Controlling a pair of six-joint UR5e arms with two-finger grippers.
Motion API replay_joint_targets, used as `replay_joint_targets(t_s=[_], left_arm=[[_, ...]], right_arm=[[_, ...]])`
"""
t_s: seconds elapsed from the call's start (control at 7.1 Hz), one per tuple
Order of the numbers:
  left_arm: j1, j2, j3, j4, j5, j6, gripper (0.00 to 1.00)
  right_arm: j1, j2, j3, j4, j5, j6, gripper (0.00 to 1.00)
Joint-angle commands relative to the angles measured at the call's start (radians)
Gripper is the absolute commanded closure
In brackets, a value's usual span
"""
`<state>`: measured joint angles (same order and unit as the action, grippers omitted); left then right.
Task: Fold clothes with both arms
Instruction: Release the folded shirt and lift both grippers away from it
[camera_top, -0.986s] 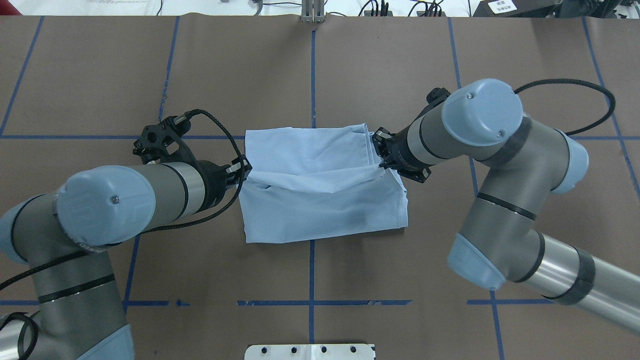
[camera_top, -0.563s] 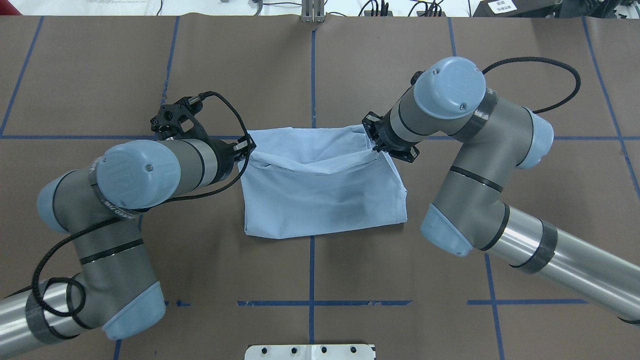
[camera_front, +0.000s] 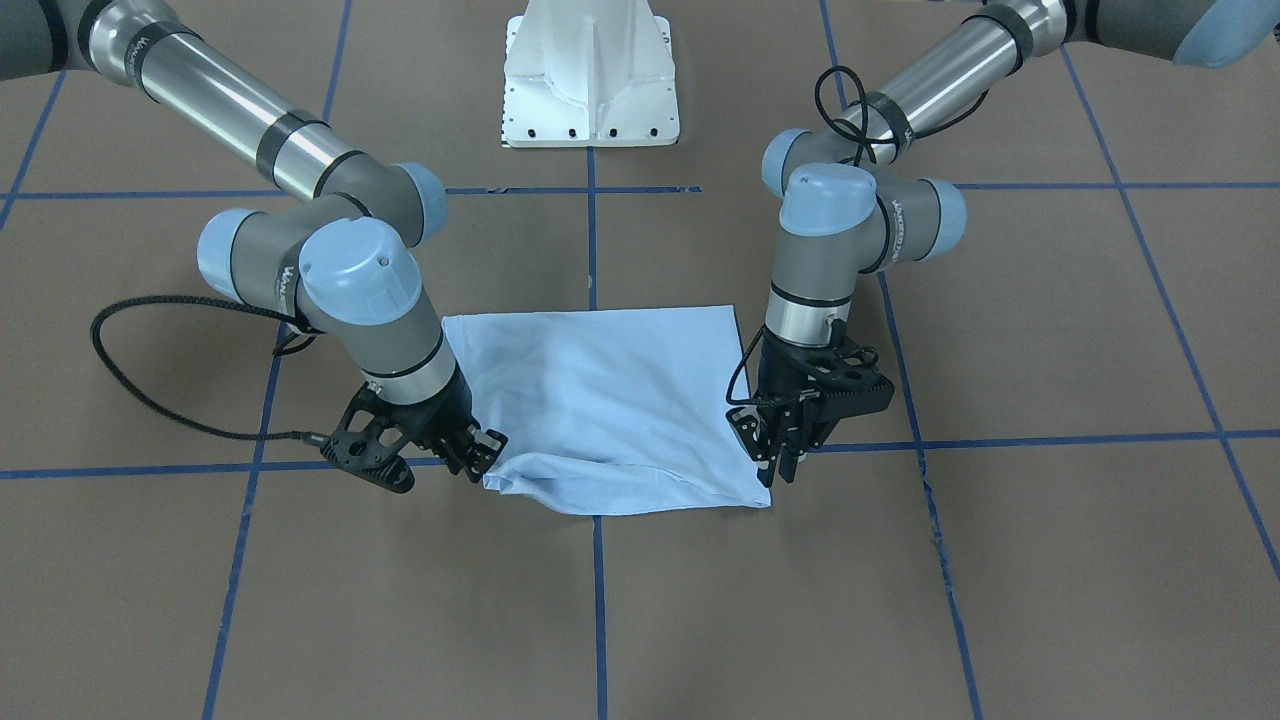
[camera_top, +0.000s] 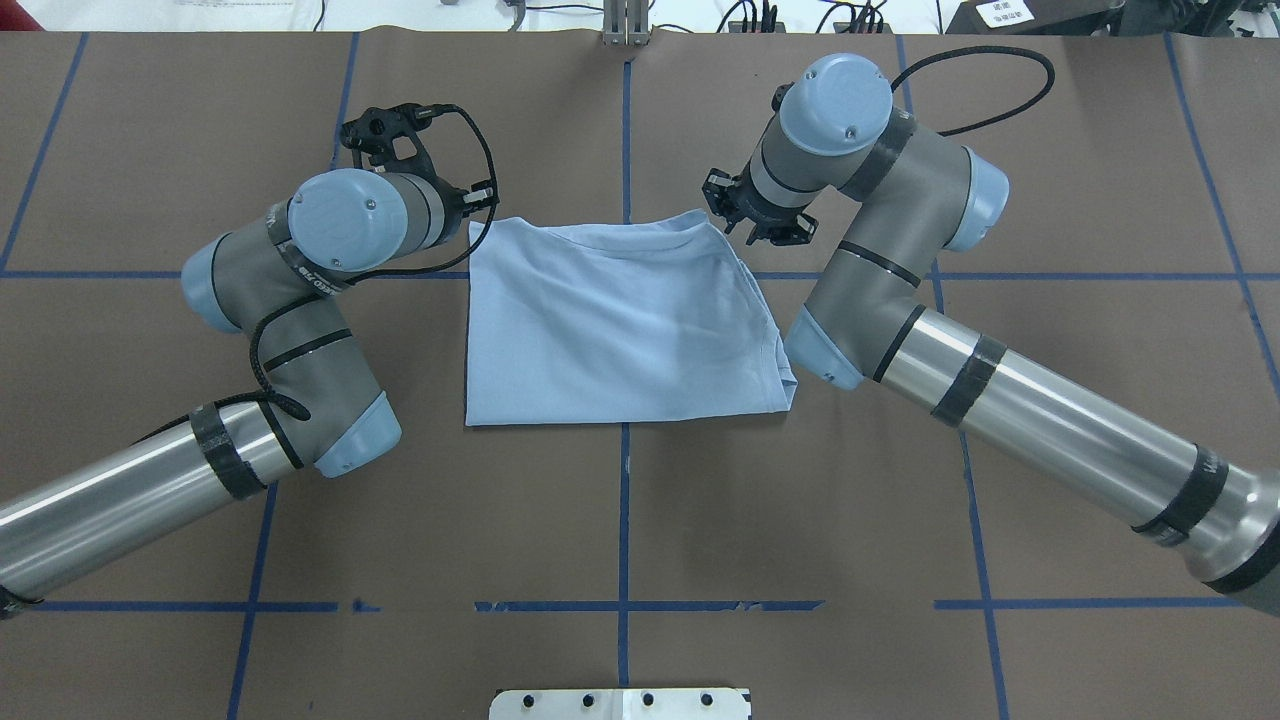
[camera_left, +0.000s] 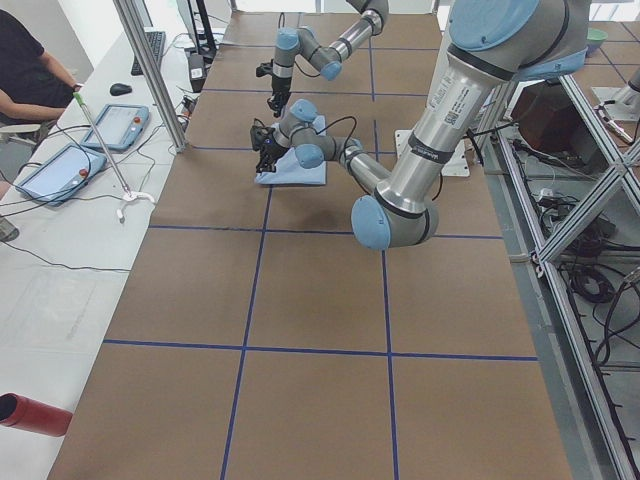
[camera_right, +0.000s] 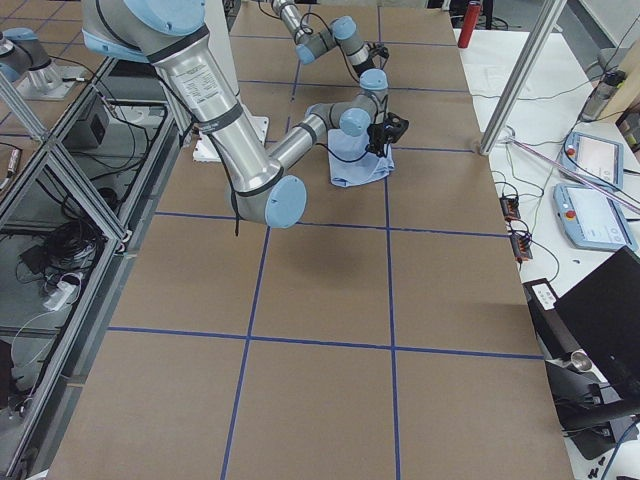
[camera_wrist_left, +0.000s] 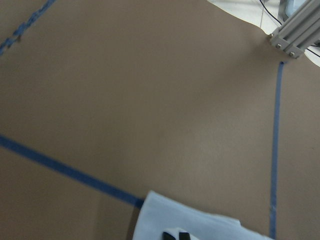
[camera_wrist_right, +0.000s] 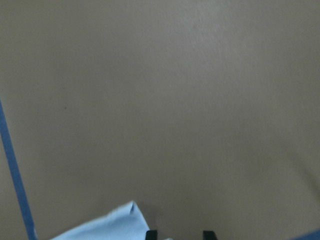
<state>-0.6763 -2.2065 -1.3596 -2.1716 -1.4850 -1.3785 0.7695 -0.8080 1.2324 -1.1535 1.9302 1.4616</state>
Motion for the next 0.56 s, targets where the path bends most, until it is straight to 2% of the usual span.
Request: replay_joint_targets(t_s=[0.0, 0.14, 0.28, 0.42], left_arm=[[-0.02, 0.004, -0.013, -0.037, -0.023, 0.035, 0.0], [-0.049, 0.007, -0.041, -0.034, -0.088, 0.036, 0.0], [-0.09, 0.071, -0.126, -0.03, -0.183, 0.109, 0.0], [-0.165, 0.161, -0.227, -0.027, -0.284, 0.274, 0.0]], right_arm=[[0.124, -0.037, -0.044, 0.041, 0.161, -0.185, 0.0], [0.152, -0.06, -0.033, 0.046, 0.212, -0.222, 0.0], [0.174, -0.115, 0.034, 0.037, 0.226, -0.224, 0.0], [0.227, -0.217, 0.118, 0.035, 0.249, -0.237, 0.0]])
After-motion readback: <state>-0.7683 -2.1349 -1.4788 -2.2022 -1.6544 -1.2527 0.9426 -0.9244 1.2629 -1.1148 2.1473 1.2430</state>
